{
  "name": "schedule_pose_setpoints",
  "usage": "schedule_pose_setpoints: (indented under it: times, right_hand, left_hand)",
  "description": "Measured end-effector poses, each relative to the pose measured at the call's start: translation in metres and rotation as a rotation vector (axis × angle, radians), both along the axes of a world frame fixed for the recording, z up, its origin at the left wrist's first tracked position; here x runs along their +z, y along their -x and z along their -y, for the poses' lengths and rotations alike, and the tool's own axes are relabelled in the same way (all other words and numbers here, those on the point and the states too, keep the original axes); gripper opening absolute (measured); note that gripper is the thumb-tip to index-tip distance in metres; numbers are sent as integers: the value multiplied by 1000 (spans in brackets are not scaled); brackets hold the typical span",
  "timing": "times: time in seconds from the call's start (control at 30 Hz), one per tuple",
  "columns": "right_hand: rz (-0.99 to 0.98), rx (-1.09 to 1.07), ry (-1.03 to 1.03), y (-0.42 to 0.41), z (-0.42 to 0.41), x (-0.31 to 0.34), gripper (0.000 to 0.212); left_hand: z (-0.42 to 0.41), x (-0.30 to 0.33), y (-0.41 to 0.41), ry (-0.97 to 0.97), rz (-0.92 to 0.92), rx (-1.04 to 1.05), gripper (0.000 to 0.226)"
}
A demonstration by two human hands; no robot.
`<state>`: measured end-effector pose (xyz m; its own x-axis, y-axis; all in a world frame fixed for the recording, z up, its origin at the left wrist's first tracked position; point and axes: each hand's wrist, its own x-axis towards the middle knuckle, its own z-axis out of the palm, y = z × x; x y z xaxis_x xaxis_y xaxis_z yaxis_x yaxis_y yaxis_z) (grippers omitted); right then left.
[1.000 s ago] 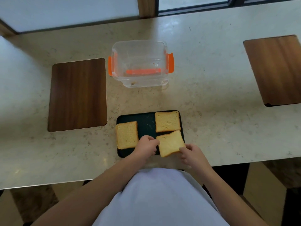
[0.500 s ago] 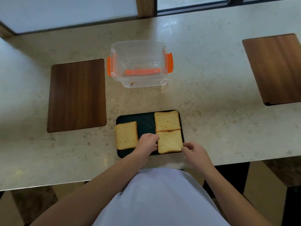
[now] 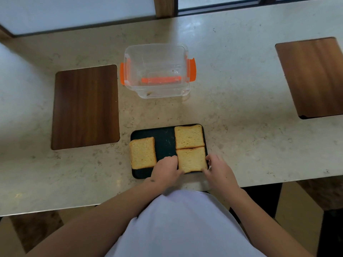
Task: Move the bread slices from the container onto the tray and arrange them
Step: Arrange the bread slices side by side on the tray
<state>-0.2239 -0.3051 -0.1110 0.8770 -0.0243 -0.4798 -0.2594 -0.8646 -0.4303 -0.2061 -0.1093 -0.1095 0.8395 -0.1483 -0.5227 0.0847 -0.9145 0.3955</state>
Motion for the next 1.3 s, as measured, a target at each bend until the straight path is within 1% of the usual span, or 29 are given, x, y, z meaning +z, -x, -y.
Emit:
schedule_pose_setpoints:
  times: [0.13, 0.23, 0.3, 0.33, 0.37, 0.4, 0.43, 0.47, 0.5, 0.53, 0.57, 0.6, 0.7, 0.77, 0.83, 0.93, 1.07, 1.2, 1.27, 1.3]
  right_hand:
    - [-31, -37, -62, -5, 4, -4, 22]
    - [-44, -15, -15, -5, 6, 0, 27]
    - [4, -8, 39, -5, 3, 5, 33]
    - [53, -23, 55, -5, 0, 8, 30]
    - [87, -38, 48, -8, -5, 11, 23]
    - [88, -42, 13, -11, -11, 13, 24]
    - [47, -37, -50, -16, -20, 12, 33]
    - [-30, -31, -148, -23, -30, 13, 40]
    - [-135, -36, -261, -31, -42, 16, 39]
    - [-249, -51, -365, -38, -55, 18, 32]
    - [-355, -63, -441, -44, -67, 18, 22]
    - [-426, -57, -487, -49, -79, 17, 15]
    - [-438, 6, -462, -60, -113, 7, 7]
    - [-428, -18, -419, -67, -134, 1, 19]
    - [-425, -64, -388, -72, -149, -4, 35]
    - [-427, -199, -417, -75, -162, -14, 48]
    - [-447, -258, -442, -76, -168, -22, 55]
    - [-421, -279, -445, -76, -167, -23, 61]
    - [-388, -272, -463, -76, -166, -18, 58]
    - [-375, -255, -468, -75, -165, -15, 53]
  left_hand:
    - [-2, -5, 4, 48, 9, -43, 22]
    - [-6, -1, 3, 81, -55, -69, 22]
    - [-14, 9, 1, 81, -94, -101, 30]
    - [-21, 17, 0, 85, -94, -102, 34]
    - [-30, 27, -1, 104, -89, -60, 33]
    - [-41, 35, -1, 158, -89, 34, 27]
    - [-54, 41, -1, 273, -137, 196, 21]
    - [-67, 47, -2, 467, -265, 429, 20]
    - [-80, 53, -3, 714, -418, 678, 22]
    - [-92, 58, -3, 918, -518, 896, 25]
    - [-103, 57, -2, 996, -524, 1042, 25]
    - [-112, 54, -2, 961, -480, 1117, 24]
    - [-128, 35, 0, 544, -257, 1080, 11]
    - [-133, 25, 1, 439, -163, 1062, 8]
    - [-136, 19, 0, 427, -169, 1063, 12]
    - [-135, 12, -4, 525, -270, 1112, 31]
    - [-137, 12, -9, 584, -272, 1128, 32]
    - [-135, 12, -12, 590, -282, 1086, 25]
    - [-131, 13, -13, 554, -293, 1051, 30]
    - [-129, 13, -13, 540, -294, 1034, 35]
